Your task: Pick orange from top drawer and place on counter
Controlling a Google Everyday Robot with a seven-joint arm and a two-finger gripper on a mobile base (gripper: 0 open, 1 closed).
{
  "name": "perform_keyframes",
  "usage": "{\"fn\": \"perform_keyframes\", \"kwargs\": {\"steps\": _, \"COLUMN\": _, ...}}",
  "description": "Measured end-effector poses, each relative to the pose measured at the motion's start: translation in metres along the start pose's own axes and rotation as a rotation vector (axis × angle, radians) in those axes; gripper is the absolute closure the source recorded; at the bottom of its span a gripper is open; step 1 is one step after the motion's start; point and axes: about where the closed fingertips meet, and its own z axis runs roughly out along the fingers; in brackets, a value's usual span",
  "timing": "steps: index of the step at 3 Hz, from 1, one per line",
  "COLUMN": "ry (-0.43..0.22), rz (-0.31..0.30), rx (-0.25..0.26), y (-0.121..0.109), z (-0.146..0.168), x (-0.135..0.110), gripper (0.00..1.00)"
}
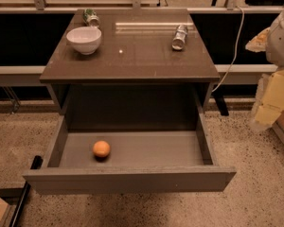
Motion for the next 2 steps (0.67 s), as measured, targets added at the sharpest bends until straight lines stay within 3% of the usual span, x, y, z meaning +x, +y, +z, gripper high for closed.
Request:
{"fn": "perform_keyframes", "kwargs": {"steps": 1, "ry": 0.000, "rz": 0.000, "rx": 0.000, "y": 0.000, "z": 0.000, "x": 0.000, "gripper": 0.00}}
{"fn": "perform_keyframes", "kwargs": {"steps": 2, "ry": -0.072, "rz": -0.043, "rx": -0.005, "y": 0.000, "z": 0.026, "x": -0.025, "gripper": 0.00}}
